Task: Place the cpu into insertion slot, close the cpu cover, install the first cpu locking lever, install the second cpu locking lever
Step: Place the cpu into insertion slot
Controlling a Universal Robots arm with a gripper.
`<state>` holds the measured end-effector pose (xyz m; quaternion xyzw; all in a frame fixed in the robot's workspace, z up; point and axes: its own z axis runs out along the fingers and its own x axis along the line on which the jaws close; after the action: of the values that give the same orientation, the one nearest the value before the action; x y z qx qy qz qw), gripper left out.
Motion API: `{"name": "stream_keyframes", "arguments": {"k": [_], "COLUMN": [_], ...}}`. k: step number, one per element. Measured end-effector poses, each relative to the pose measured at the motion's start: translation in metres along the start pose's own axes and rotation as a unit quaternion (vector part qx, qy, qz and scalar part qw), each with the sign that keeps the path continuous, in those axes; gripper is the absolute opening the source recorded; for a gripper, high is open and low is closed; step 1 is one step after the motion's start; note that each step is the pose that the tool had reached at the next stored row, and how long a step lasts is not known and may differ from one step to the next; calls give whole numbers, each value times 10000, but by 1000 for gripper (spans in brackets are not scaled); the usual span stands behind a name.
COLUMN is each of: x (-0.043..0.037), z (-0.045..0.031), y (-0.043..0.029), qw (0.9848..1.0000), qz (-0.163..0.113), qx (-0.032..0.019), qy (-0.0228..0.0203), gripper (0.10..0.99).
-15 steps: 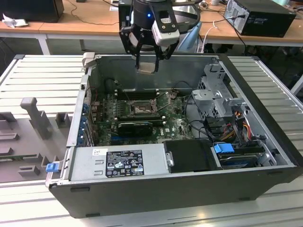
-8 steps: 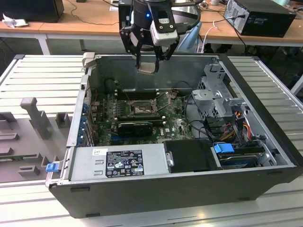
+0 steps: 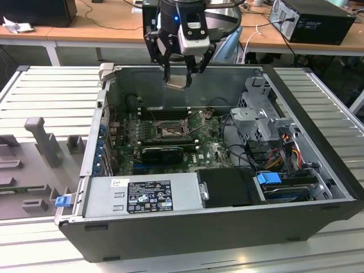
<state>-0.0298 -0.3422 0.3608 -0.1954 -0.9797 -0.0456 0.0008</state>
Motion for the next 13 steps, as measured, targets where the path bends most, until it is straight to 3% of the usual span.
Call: {"name": "stream_keyframes", "arguments": {"k": [13], "x": [0], "z": [3], "y": [0], "qw": [9990], "qz": [438], "qx": [-9], "qy": [-39], "gripper": [525]}}
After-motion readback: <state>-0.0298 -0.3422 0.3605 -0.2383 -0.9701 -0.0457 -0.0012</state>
